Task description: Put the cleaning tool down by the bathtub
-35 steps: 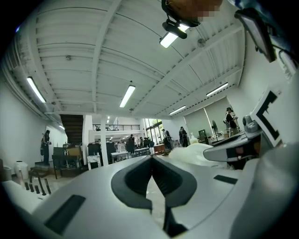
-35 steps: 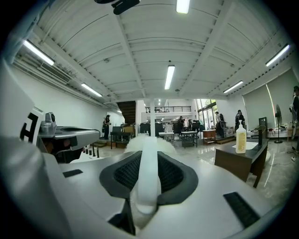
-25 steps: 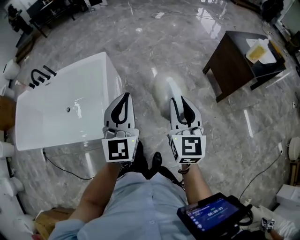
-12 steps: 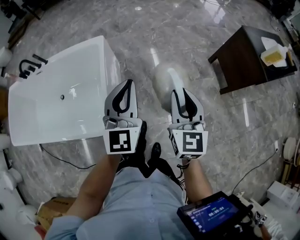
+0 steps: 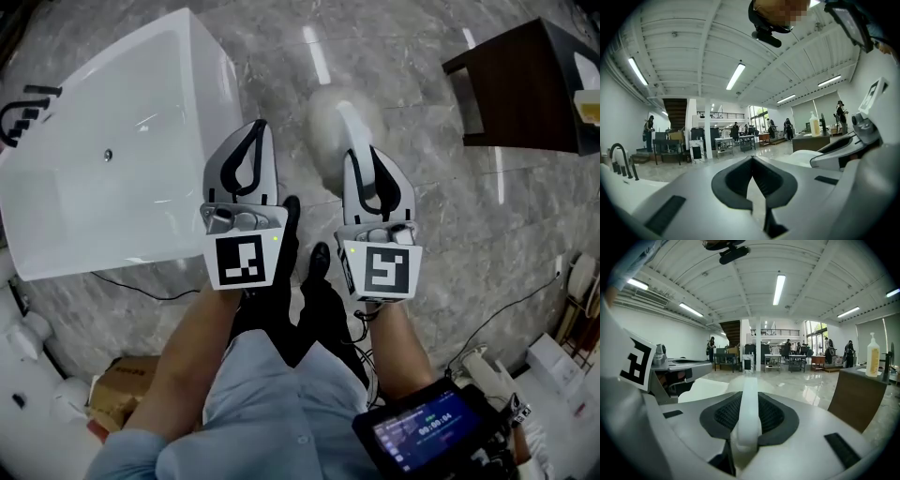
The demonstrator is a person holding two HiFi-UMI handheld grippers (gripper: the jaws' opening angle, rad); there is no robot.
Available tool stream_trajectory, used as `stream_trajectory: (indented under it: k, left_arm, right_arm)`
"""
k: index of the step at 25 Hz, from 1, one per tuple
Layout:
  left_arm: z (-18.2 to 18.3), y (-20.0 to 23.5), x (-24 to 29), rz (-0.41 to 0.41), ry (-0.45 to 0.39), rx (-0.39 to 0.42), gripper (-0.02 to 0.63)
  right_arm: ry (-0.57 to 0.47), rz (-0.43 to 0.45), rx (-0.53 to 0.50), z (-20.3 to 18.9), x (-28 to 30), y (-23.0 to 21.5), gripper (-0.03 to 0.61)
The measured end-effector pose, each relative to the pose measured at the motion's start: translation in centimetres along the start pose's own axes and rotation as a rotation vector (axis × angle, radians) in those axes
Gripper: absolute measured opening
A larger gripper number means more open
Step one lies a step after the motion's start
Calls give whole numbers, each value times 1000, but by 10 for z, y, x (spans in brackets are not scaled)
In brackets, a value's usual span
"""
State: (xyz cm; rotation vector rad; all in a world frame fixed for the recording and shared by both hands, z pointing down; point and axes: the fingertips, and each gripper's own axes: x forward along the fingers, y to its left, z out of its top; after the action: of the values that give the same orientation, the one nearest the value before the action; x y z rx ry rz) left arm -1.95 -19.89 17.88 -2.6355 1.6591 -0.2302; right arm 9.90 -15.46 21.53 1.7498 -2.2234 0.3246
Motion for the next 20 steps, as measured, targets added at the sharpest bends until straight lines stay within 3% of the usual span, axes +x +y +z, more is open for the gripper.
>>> stream_trajectory:
  k: [9,20]
  left_arm:
    - [-116,16,44,6,65,-82,14]
    - [-301,20,81,56,163,-123,14]
  right_arm:
    - [10,4,14,-92,82,17,106]
    - [79,23,15,-241,166,22,106]
